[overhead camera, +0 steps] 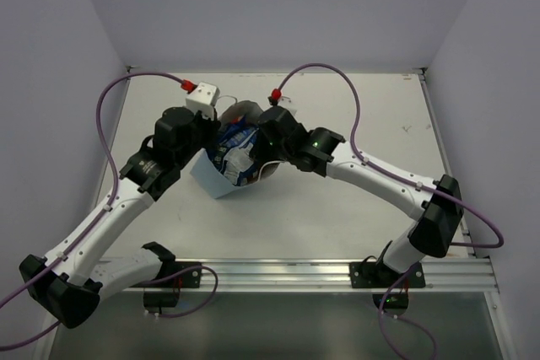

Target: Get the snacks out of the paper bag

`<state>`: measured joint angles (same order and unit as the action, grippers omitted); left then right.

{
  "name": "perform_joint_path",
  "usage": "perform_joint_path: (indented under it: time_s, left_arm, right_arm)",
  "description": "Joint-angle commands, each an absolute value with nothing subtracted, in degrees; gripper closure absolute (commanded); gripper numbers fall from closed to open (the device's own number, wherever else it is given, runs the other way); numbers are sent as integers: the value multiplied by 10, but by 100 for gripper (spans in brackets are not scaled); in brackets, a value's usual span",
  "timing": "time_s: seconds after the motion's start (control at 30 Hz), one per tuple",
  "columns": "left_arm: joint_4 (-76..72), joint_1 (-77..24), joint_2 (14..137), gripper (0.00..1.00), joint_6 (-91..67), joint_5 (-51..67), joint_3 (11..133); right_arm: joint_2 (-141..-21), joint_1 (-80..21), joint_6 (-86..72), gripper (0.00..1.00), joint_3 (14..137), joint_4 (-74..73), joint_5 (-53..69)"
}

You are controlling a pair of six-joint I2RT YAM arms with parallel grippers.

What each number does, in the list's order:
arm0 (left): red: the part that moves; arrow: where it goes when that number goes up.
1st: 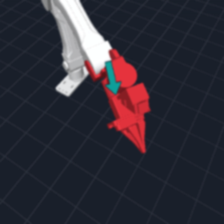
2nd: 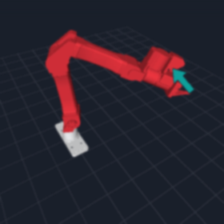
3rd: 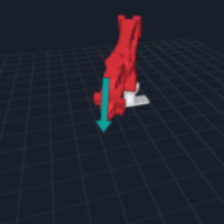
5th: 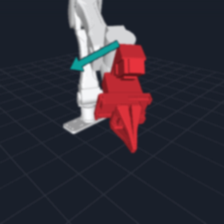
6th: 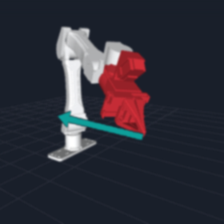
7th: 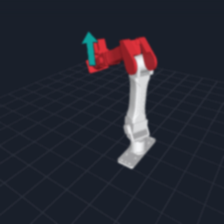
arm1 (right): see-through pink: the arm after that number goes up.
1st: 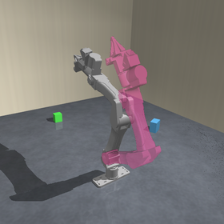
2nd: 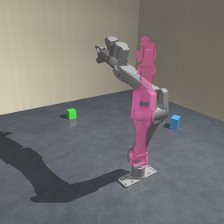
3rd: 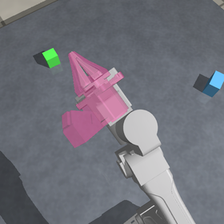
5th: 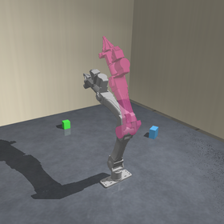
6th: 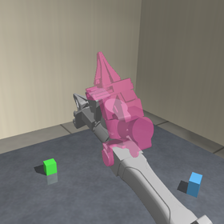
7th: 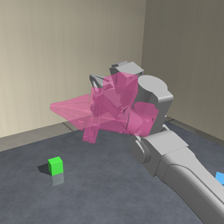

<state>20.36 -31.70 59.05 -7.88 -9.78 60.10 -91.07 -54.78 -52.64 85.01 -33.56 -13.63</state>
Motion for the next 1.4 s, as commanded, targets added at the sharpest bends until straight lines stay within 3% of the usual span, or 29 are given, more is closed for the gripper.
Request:
perform_joint_path:
  time_s: [0.0,0.07,0.5,0.6,0.83,1.03,1.37]
  left_arm:
    - [147,-325,589,100,-103,-110,592]
    - [147,-325,589,100,-106,-112,584]
    - [148,-326,570,100,-103,-157,567]
    - [154,-326,571,100,-100,-164,572]
    - [168,-326,577,100,-98,-178,586]
    - [172,-326,577,100,-92,-171,591]
    - [180,-326,575,100,-83,-177,603]
  right_arm:
    - [-881,-548,-505,95,838,-281,-119]
    - [-855,-548,-479,100,842,-266,-113]
    - [-727,-541,-316,100,862,-197,-170]
    - [-687,-501,-305,100,835,-174,-154]
    - [-613,-305,-308,100,753,-111,-78]
    - [-671,-194,-310,100,672,-59,-17]
    - [-874,-177,-337,100,536,206,123]
